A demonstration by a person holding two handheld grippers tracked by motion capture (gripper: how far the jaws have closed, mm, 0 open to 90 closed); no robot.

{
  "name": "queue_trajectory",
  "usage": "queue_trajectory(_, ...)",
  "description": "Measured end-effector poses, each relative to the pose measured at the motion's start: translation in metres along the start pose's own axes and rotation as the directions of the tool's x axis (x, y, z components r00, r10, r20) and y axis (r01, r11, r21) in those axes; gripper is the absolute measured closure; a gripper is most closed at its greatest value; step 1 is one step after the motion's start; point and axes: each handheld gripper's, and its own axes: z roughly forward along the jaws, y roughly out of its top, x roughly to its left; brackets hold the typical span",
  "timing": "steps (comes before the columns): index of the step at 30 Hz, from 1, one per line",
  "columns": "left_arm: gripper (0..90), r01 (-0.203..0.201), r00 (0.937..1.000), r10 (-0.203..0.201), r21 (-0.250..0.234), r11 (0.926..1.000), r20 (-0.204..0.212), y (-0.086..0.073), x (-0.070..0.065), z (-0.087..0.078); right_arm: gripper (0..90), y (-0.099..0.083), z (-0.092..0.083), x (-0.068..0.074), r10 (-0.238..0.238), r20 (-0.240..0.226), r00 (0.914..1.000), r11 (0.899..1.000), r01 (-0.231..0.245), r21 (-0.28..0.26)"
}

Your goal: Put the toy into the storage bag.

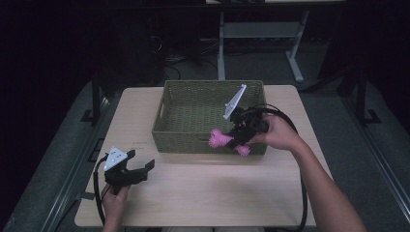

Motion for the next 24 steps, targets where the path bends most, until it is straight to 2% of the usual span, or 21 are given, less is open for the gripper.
queue_trajectory(13, 13.9, -0.001, 1.0, 0.001, 0.004, 1.0, -0.005, 0.0, 0.0, 0.0, 58.1, 0.013, -0.018, -0.016, 0.016, 0.017, 0.9997, 1.0, -0.017, 0.008)
queue_trajectory(24, 13.8, 0.001, 1.0, -0.001, 0.002, 1.0, 0.0, 0.0, 0.001, 0.0, 58.1, 0.023, -0.028, -0.033, 0.042, 0.006, 0.9991, 0.999, -0.042, 0.001)
